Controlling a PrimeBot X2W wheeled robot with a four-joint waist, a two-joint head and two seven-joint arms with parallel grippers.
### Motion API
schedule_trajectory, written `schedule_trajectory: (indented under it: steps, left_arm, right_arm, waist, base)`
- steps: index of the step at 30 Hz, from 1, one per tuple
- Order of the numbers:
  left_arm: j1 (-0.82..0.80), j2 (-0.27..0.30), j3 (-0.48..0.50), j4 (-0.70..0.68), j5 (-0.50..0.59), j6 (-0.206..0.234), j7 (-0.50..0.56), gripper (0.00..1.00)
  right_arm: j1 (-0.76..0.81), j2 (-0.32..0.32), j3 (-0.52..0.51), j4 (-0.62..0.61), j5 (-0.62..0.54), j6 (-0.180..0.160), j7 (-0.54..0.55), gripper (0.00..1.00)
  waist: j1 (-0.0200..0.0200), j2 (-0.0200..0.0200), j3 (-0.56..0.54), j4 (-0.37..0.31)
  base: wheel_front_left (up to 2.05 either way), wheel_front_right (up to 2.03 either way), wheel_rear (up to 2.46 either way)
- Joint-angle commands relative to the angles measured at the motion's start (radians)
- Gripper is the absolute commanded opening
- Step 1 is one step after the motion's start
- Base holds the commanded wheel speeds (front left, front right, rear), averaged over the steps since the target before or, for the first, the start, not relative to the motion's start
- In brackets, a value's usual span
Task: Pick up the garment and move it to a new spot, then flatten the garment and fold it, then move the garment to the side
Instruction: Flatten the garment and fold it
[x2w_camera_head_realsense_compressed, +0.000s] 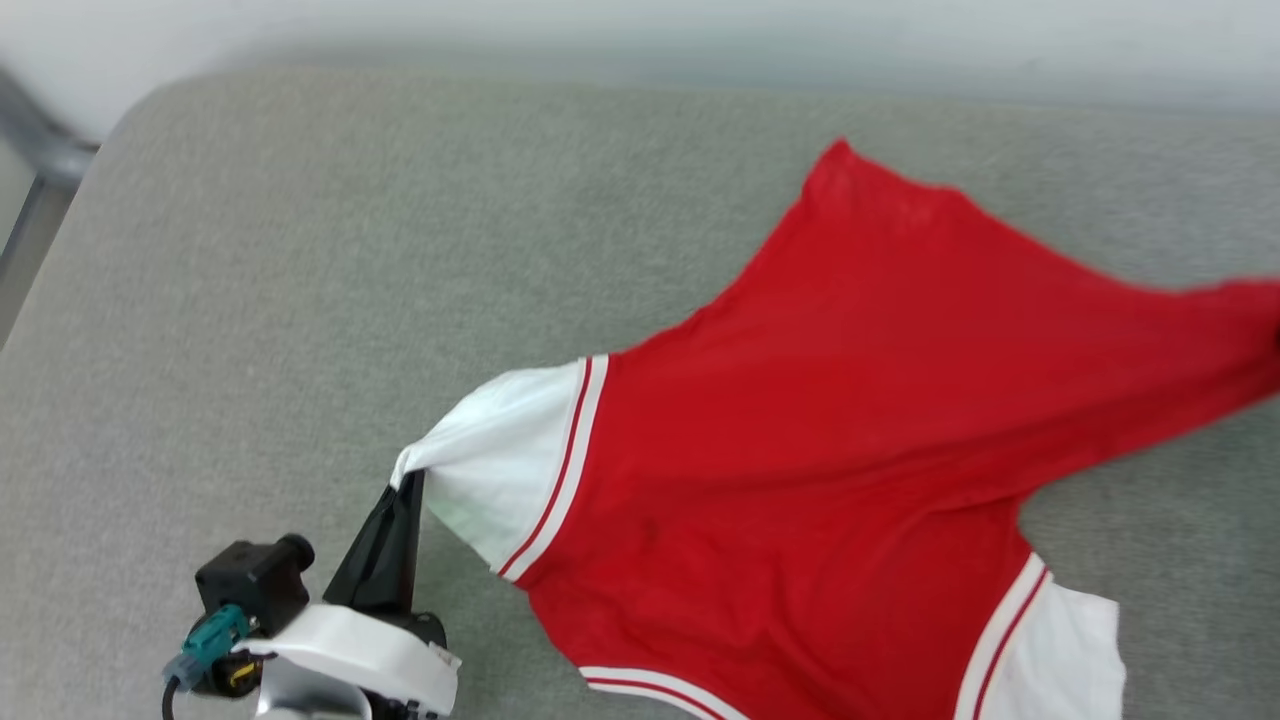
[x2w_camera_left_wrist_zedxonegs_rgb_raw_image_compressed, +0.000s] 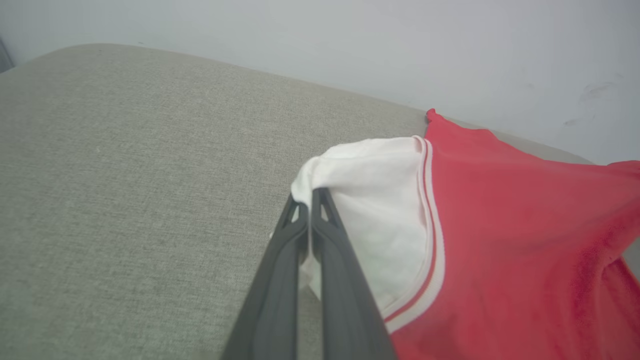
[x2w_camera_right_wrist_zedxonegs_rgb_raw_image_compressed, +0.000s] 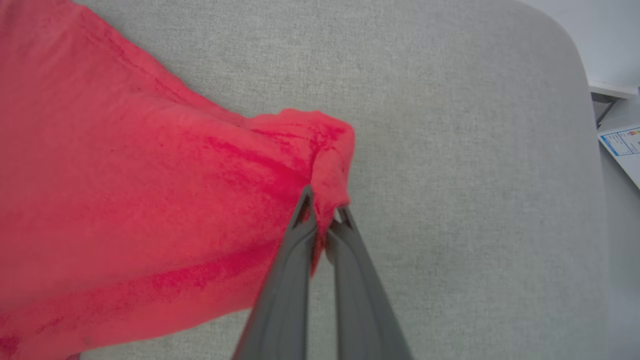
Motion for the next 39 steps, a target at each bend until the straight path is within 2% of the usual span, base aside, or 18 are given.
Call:
schedule_trajectory:
  steps: [1, 4, 9, 15, 19, 21, 23, 24, 27, 32, 36, 39]
  left_arm:
    - [0.022, 0.008, 0.007, 0.005, -0.007, 0.006, 0.003, 0.0]
    - [0.052, 0.015, 0.007, 0.014, -0.019, 0.011, 0.018, 0.0]
    - [0.087, 0.029, 0.012, 0.027, -0.037, 0.019, 0.039, 0.0]
    - [0.117, 0.046, 0.007, 0.04, -0.05, 0.019, 0.069, 0.0]
    - [0.127, 0.048, 0.003, 0.049, -0.058, 0.016, 0.078, 0.0]
    - [0.132, 0.048, 0.001, 0.052, -0.061, 0.015, 0.079, 0.0]
    - [0.132, 0.047, -0.001, 0.053, -0.063, 0.015, 0.08, 0.0]
    - [0.131, 0.046, -0.002, 0.054, -0.064, 0.014, 0.08, 0.0]
    - [0.127, 0.044, -0.006, 0.055, -0.065, 0.012, 0.079, 0.0]
    - [0.104, 0.041, -0.015, 0.054, -0.059, 0.006, 0.075, 0.0]
    - [0.07, 0.034, -0.029, 0.057, -0.051, -0.007, 0.074, 0.0]
    - [0.046, 0.029, -0.035, 0.064, -0.048, -0.014, 0.072, 0.0]
  right_arm:
    - [0.077, -0.003, -0.015, -0.031, 0.014, -0.001, -0.001, 0.0]
    - [0.251, 0.018, -0.083, -0.122, 0.037, -0.001, -0.009, 0.0]
    - [0.536, 0.105, -0.205, -0.266, 0.038, -0.001, -0.01, 0.0]
    - [0.804, 0.266, -0.32, -0.424, 0.01, -0.001, 0.009, 0.0]
    - [0.941, 0.395, -0.377, -0.507, -0.003, -0.001, 0.03, 0.0]
    - [0.981, 0.426, -0.379, -0.543, -0.008, -0.001, 0.027, 0.0]
    - [1.006, 0.446, -0.382, -0.561, -0.011, -0.001, 0.013, 0.56]
    - [1.009, 0.454, -0.384, -0.573, -0.006, -0.001, -0.006, 1.0]
    - [0.987, 0.463, -0.393, -0.6, -0.007, -0.001, -0.088, 1.0]
    - [0.9, 0.46, -0.397, -0.64, -0.029, -0.001, -0.332, 1.0]
    - [0.817, 0.43, -0.365, -0.613, -0.038, -0.001, -0.486, 1.0]
    - [0.736, 0.392, -0.318, -0.566, -0.03, -0.001, -0.537, 1.0]
  waist:
    - [0.0, 0.0, -0.061, -0.055]
    - [0.0, 0.0, -0.105, -0.081]
    - [0.0, 0.0, -0.155, -0.119]
    - [0.0, 0.0, -0.189, -0.141]
    - [0.0, 0.0, -0.2, -0.14]
    - [0.0, 0.0, -0.199, -0.142]
    - [0.0, 0.0, -0.196, -0.145]
    - [0.0, 0.0, -0.194, -0.147]
    - [0.0, 0.0, -0.19, -0.15]
    - [0.0, 0.0, -0.176, -0.143]
    - [0.0, 0.0, -0.154, -0.12]
    - [0.0, 0.0, -0.137, -0.111]
  base:
    - [0.0, 0.0, 0.0]
    - [0.0, 0.0, 0.0]
    - [0.0, 0.0, 0.0]
    - [0.0, 0.0, 0.0]
    - [0.0, 0.0, 0.0]
    - [0.0, 0.0, 0.0]
    - [0.0, 0.0, 0.0]
    - [0.0, 0.0, 0.0]
    - [0.0, 0.0, 0.0]
    - [0.0, 0.0, 0.0]
    - [0.0, 0.0, 0.0]
    - [0.0, 0.0, 0.0]
